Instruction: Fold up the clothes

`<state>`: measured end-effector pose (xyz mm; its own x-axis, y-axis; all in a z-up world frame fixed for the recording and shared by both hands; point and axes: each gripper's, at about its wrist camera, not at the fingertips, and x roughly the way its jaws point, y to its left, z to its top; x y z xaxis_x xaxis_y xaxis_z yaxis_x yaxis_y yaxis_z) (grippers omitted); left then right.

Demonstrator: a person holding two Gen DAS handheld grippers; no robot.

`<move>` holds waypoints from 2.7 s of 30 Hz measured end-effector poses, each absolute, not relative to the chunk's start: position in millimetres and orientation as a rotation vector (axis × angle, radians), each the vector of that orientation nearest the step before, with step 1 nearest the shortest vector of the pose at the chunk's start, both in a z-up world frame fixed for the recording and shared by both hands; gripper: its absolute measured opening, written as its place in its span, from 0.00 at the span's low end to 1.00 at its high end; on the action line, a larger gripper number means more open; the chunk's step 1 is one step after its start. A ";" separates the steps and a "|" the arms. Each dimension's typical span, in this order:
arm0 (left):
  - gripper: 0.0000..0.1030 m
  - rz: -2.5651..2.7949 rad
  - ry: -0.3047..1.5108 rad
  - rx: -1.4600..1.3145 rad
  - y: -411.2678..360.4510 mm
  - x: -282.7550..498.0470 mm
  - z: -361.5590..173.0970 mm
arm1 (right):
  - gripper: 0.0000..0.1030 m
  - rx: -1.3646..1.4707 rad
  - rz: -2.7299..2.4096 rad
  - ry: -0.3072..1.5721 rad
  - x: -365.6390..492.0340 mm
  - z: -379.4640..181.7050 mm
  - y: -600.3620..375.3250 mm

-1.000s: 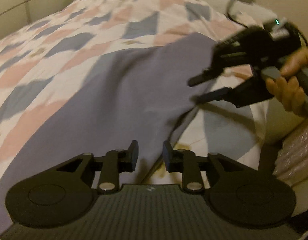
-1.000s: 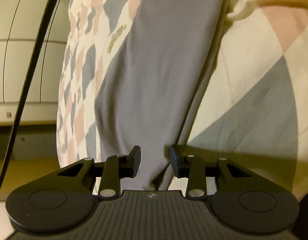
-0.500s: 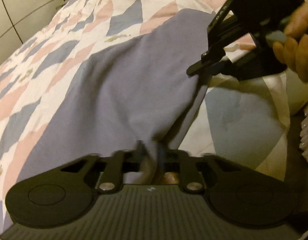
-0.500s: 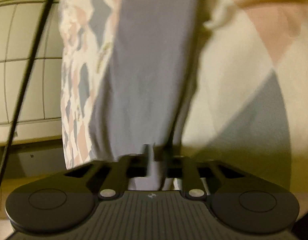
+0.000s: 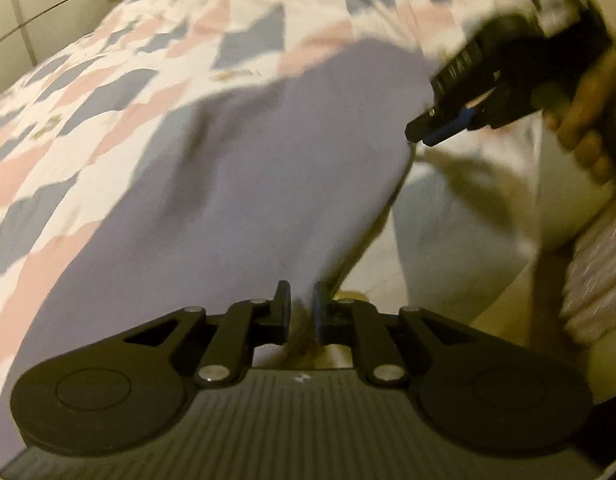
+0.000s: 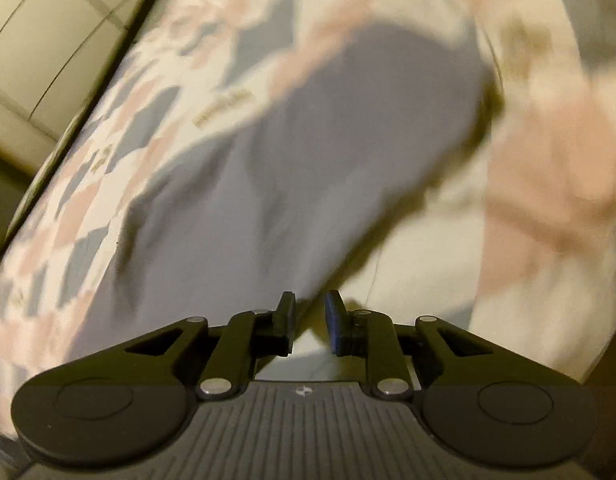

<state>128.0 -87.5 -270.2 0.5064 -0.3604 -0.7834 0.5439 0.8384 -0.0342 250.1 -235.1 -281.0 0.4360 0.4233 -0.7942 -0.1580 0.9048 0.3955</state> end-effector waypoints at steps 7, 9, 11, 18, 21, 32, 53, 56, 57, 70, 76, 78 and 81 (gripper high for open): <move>0.10 -0.376 1.005 0.082 -66.3 150.3 -294.5 | 0.32 0.060 0.479 1.121 256.4 -301.5 -211.4; 0.10 -0.344 1.022 0.073 -58.4 146.7 -295.3 | 0.32 0.149 0.421 1.145 259.1 -305.1 -222.4; 0.11 -0.308 1.038 0.042 -45.0 140.3 -288.2 | 0.38 0.194 0.402 1.143 257.6 -296.3 -232.0; 0.19 -0.108 1.201 -0.068 4.3 128.1 -267.2 | 0.69 0.341 0.408 1.200 219.2 -270.8 -236.5; 0.19 -0.066 1.234 -0.051 19.0 117.4 -258.7 | 0.78 0.389 0.385 1.206 184.1 -267.5 -222.1; 0.28 0.046 1.203 0.046 84.7 9.5 -179.5 | 0.88 0.333 0.400 1.113 55.4 -193.2 -173.4; 0.35 0.073 1.122 0.027 109.9 -59.2 -68.4 | 0.96 0.242 0.567 1.132 -11.4 -107.1 -135.8; 0.35 0.045 1.135 0.022 110.7 -55.2 -76.2 | 0.96 0.246 0.585 1.140 -1.1 -112.1 -135.4; 0.35 0.033 1.137 0.020 111.9 -53.8 -79.7 | 0.95 0.243 0.598 1.132 2.9 -112.8 -134.6; 0.33 -0.142 1.151 0.176 188.4 4.0 -111.6 | 0.95 0.330 0.482 1.177 0.4 -143.4 -105.8; 0.36 -0.383 1.206 0.323 247.2 59.0 -149.6 | 0.95 0.551 0.276 1.207 -56.6 -179.8 -71.0; 0.36 -0.484 1.220 0.376 264.6 71.8 -163.5 | 0.94 0.664 0.231 1.238 -80.4 -199.9 -54.5; 0.36 -0.618 1.247 0.426 287.6 82.8 -183.5 | 0.93 0.902 0.098 1.232 -112.8 -230.8 -24.1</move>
<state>82.8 287.6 -183.5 0.1910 -0.2000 -0.9610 0.6434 0.7649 -0.0313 -112.8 -24.1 -230.8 0.3739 0.5194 -0.7684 0.3911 0.6630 0.6384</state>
